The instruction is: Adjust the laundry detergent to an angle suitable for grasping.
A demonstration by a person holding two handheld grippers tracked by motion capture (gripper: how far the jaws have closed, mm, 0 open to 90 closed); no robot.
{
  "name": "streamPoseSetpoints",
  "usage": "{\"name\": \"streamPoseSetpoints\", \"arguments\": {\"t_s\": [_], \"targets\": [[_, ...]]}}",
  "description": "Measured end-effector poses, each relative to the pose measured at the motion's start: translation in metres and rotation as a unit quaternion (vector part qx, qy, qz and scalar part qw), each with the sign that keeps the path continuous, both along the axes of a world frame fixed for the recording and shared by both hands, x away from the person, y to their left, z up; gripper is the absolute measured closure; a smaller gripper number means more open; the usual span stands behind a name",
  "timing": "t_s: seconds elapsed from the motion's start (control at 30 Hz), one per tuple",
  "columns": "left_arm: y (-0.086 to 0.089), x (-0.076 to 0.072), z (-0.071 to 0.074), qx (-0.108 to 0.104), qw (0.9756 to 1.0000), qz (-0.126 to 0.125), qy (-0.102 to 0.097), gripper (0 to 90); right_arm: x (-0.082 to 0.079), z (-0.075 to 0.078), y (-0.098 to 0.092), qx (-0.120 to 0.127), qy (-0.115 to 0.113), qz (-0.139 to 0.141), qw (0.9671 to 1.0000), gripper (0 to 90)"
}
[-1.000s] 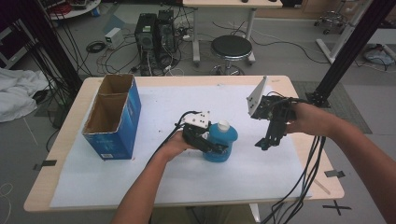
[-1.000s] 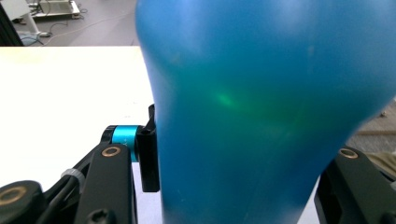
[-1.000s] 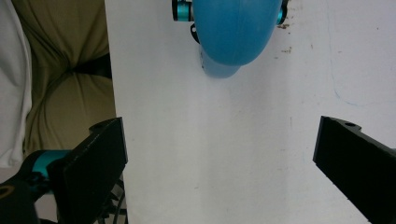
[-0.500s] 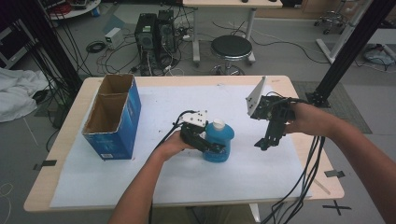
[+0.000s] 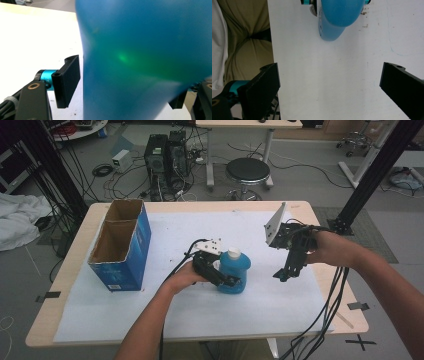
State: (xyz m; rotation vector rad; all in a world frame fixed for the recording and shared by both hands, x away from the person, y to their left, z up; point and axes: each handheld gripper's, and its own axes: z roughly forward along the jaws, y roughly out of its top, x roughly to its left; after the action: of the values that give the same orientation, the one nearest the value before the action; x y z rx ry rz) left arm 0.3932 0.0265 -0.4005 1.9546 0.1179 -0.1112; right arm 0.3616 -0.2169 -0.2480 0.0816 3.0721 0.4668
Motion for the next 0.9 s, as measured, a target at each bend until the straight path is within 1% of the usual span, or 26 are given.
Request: {"name": "streamPoseSetpoints", "arguments": {"t_s": [0.07,0.1,0.13,0.17,0.23,0.33,0.43,0.47,0.53,0.57,0.6,0.63,0.67,0.73,0.77,0.83,0.87,0.9], "targets": [[0.002,-0.002,0.003,-0.001,1.0,0.005,-0.005,24.6,0.0,0.0,0.0,0.0,0.0,0.0,1.0,1.9],[0.003,-0.003,0.004,0.001,0.9999,0.009,-0.008,24.4,0.0,0.0,0.0,0.0,0.0,0.0,1.0,1.9],[0.004,-0.004,0.005,0.005,0.9998,0.014,-0.012,21.7,-0.001,0.0,0.0,0.0,-0.001,0.0,1.0,1.9],[0.005,-0.005,0.006,0.007,0.9998,0.016,-0.012,20.1,-0.001,0.0,0.0,0.0,0.0,-0.001,1.0,1.9],[0.008,-0.008,0.008,0.011,0.9996,0.02,-0.02,20.1,-0.002,0.001,0.0,0.001,-0.001,-0.001,1.0,1.9],[0.016,-0.011,0.012,0.012,0.9992,0.031,-0.023,20.1,-0.002,0.001,-0.001,0.001,-0.001,0.0,1.0,1.9],[0.026,-0.014,0.018,0.015,0.9986,0.04,-0.031,20.1,-0.002,0.002,-0.003,0.001,-0.001,-0.005,1.0,1.9],[0.03,-0.015,0.019,0.015,0.9983,0.045,-0.034,20.1,-0.002,0.002,-0.003,0.002,-0.003,-0.002,1.0,1.9],[0.037,-0.018,0.023,0.015,0.9976,0.061,-0.029,20.1,-0.002,0.002,-0.004,0.003,-0.003,-0.003,1.0,1.9],[0.037,-0.018,0.023,0.015,0.9976,0.061,-0.029,20.1,-0.002,0.002,-0.004,0.003,-0.003,-0.003,1.0,1.9],[0.045,-0.021,0.027,0.015,0.9967,0.078,-0.017,20.1,-0.002,0.002,-0.004,0.004,-0.004,-0.003,1.0,1.9],[0.048,-0.021,0.029,0.018,0.9957,0.09,-0.011,20.1,-0.002,0.002,-0.004,0.004,-0.005,-0.001,1.0,1.9],[0.051,-0.023,0.032,0.024,0.994,0.107,-0.006,20.1,-0.003,0.002,-0.004,0.004,-0.005,-0.001,1.0,1.9],[0.058,-0.024,0.037,0.034,0.9918,0.123,-0.012,20.1,-0.002,0.002,-0.003,0.003,-0.005,0.001,1.0,1.9],[0.061,-0.025,0.041,0.038,0.9914,0.123,-0.021,20.1,-0.002,0.001,-0.003,0.003,-0.005,0.001,1.0,1.9],[0.067,-0.027,0.048,0.049,0.9898,0.128,-0.04,20.1,-0.002,0.001,-0.003,0.004,-0.005,0.0,1.0,1.9],[0.069,-0.027,0.052,0.058,0.9885,0.132,-0.048,20.1,-0.002,0.001,-0.003,0.003,-0.005,0.001,1.0,1.9],[0.071,-0.027,0.056,0.065,0.9867,0.14,-0.051,20.1,-0.002,0.001,-0.003,0.004,-0.005,0.001,1.0,1.9]]}}
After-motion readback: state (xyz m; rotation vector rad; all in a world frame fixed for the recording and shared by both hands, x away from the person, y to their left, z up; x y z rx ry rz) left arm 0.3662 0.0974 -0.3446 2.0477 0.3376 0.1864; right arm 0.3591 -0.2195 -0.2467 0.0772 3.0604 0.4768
